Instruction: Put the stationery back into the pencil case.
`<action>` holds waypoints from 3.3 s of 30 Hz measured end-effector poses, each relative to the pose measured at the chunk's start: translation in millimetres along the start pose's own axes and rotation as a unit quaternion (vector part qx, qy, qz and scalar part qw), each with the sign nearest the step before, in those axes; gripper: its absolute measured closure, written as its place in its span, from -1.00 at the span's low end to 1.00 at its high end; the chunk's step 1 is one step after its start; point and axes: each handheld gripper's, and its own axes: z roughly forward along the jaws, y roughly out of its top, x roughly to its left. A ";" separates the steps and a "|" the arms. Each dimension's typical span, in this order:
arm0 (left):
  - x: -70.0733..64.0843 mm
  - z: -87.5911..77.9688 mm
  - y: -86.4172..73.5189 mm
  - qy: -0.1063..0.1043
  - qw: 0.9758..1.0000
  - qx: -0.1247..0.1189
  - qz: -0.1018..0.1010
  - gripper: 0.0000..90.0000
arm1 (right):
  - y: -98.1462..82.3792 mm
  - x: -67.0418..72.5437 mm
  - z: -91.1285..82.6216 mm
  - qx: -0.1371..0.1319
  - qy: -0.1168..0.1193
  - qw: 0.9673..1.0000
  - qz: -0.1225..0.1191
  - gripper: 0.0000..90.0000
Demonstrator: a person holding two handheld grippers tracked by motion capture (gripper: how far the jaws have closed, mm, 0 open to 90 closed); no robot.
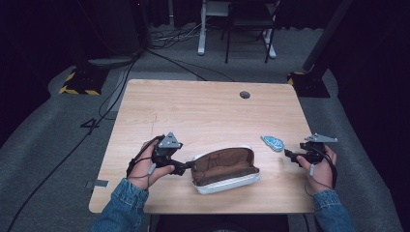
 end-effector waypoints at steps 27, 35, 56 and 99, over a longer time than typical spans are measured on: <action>15.8 -39.4 -54.3 0.080 0.995 0.016 -0.056 -0.58 | 37.6 24.3 43.6 0.043 0.061 0.995 -0.068 -0.44; 27.0 -40.3 -70.9 0.097 0.992 0.034 -0.074 -0.58 | 37.8 23.3 51.0 0.059 0.055 0.994 -0.069 -0.36; 43.5 -36.5 -91.2 0.116 0.986 0.062 -0.099 -0.59 | 43.7 29.2 40.8 0.067 0.040 0.995 -0.062 -0.12; 60.5 -26.1 -111.8 0.167 0.975 0.068 -0.130 -0.66 | 89.5 69.2 -29.4 0.010 0.067 0.994 -0.087 -0.12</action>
